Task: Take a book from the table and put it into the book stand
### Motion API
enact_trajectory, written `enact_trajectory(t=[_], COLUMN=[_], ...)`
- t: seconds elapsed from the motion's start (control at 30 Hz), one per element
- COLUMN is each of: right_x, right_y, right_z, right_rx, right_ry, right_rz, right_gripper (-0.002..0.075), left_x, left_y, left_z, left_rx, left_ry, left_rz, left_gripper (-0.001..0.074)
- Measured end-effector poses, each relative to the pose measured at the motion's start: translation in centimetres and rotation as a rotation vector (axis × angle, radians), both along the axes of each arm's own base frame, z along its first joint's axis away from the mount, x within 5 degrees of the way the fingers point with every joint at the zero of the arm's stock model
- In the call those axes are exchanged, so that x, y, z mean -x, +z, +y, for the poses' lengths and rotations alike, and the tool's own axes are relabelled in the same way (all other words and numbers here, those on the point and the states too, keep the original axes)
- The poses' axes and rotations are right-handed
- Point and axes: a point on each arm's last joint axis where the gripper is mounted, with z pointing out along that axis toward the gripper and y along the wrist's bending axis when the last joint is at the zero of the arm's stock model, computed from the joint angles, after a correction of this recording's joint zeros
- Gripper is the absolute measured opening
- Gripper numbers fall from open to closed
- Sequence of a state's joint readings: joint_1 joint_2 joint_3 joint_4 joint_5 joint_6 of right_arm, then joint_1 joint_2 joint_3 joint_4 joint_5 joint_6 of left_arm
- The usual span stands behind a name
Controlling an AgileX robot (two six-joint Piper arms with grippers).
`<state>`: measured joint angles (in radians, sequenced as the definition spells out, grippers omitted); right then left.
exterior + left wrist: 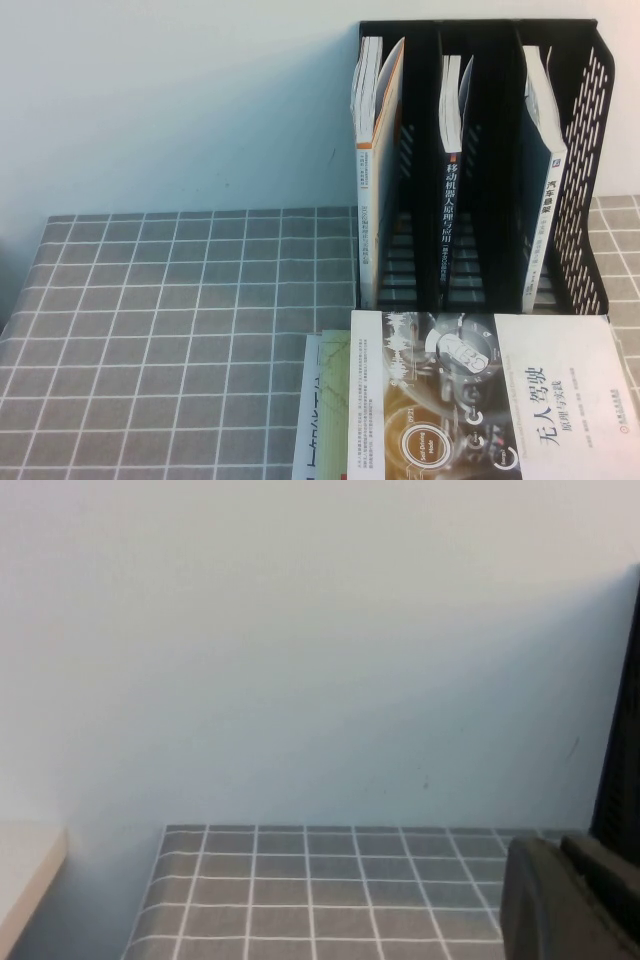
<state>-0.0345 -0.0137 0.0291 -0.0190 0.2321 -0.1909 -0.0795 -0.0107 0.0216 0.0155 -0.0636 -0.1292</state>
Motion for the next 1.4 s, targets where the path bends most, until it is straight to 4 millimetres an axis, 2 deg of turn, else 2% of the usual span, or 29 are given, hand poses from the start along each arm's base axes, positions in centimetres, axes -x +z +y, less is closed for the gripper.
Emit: enact_trajectory(t=[0.17, 0.37, 0.53, 0.7, 0.83, 1.0, 1.13, 1.27, 1.4], right_x=[-0.2, -0.1, 0.0, 0.1, 0.2, 1.0, 1.2, -0.1, -2.8], right_y=[1.8, 3.7, 3.9, 4.4, 5.0, 8.0, 11.4, 13.4, 14.1], right_z=[0.0, 0.0, -0.1, -0.1, -0.2, 0.3, 0.7, 0.9, 1.1], right_rx=[0.009, -0.072, -0.085, -0.077, -0.118, -0.146, -0.151, -0.158, -0.192], right_ry=[0.002, -0.006, -0.007, -0.009, -0.018, 0.014, 0.041, 0.053, 0.071], right_rz=[-0.199, -0.414, -0.44, -0.489, -0.523, -0.331, -0.099, 0.15, 0.371], right_gripper=[-0.0003, -0.0003, -0.0003, -0.0003, -0.0003, -0.0003, -0.0003, -0.0003, -0.0003], left_x=[0.1, 0.2, 1.1, 2.4, 1.7, -0.1, -2.1, -4.2, -6.4], left_y=[0.4, 1.3, 5.0, 8.7, 10.8, 11.6, 11.6, 11.5, 12.0], left_z=[0.0, 0.0, 0.1, 0.2, 0.1, 0.0, -0.4, -1.1, -2.7], left_rx=[0.113, 0.181, 0.196, 0.195, 0.179, 0.197, 0.245, 0.212, 0.2], left_ry=[-0.015, -0.027, -0.034, -0.034, -0.026, -0.026, -0.025, -0.057, -0.194], left_rz=[-0.041, -0.092, -0.151, -0.137, -0.064, -0.005, 0.195, 0.478, 0.682], left_gripper=[-0.0003, -0.0003, -0.0003, -0.0003, -0.0003, -0.0003, -0.0003, -0.0003, -0.0003])
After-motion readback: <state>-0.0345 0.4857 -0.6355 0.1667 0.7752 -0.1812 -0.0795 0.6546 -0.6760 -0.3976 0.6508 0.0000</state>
